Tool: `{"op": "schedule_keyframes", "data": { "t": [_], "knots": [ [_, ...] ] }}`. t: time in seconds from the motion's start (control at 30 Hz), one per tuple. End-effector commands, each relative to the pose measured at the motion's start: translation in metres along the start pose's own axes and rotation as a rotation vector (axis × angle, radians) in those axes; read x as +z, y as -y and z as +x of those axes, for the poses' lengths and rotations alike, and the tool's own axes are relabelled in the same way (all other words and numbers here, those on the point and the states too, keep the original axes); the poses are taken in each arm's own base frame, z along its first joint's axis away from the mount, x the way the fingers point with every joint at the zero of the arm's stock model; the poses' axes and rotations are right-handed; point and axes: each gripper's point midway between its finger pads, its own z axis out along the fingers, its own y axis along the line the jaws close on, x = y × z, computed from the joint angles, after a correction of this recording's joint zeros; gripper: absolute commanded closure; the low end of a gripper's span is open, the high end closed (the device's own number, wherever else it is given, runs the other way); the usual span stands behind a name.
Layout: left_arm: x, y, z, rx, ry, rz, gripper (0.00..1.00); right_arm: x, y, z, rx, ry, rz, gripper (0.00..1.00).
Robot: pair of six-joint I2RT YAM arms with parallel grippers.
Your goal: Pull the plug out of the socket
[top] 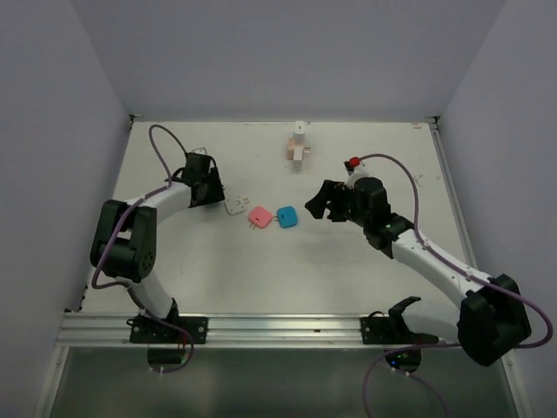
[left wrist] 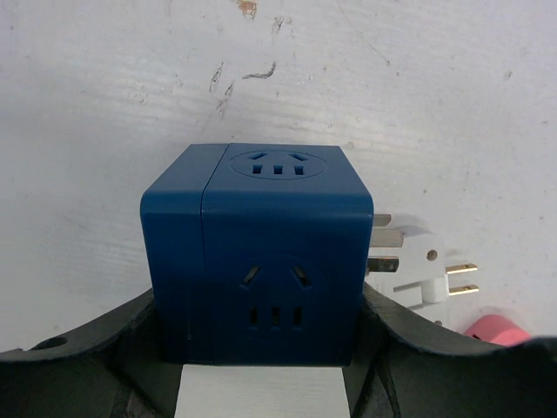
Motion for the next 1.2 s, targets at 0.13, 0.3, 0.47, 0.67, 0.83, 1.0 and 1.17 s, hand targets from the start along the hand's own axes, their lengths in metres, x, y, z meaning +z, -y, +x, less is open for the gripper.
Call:
{"op": "schedule_keyframes", "data": {
  "t": [0.13,0.3,0.47,0.67,0.83,1.0,1.17],
  "knots": [
    [0.012,-0.002,0.009,0.086,-0.123,-0.02,0.73,-0.037,0.035,0.023,-0.028,-0.006,0.137,0.2],
    [0.012,0.001,0.017,0.099,-0.163,0.004,0.51,-0.046,0.04,0.024,-0.059,-0.004,0.163,0.2],
    [-0.005,-0.002,0.006,0.125,-0.128,0.002,0.34,-0.047,0.041,0.02,-0.074,-0.004,0.174,0.19],
    [-0.041,0.002,-0.024,0.139,-0.033,0.024,0.15,-0.04,0.037,0.011,-0.098,-0.024,0.188,0.19],
    [-0.075,0.014,-0.049,0.155,0.037,0.086,0.02,-0.032,0.032,-0.004,-0.099,-0.015,0.197,0.18],
    [-0.127,0.018,-0.082,0.152,0.2,0.132,0.0,-0.017,0.034,-0.024,-0.114,0.001,0.247,0.18],
    [-0.154,-0.012,-0.091,0.153,0.315,0.025,0.0,0.01,0.029,-0.053,-0.127,0.017,0.287,0.18]
  ]
}}
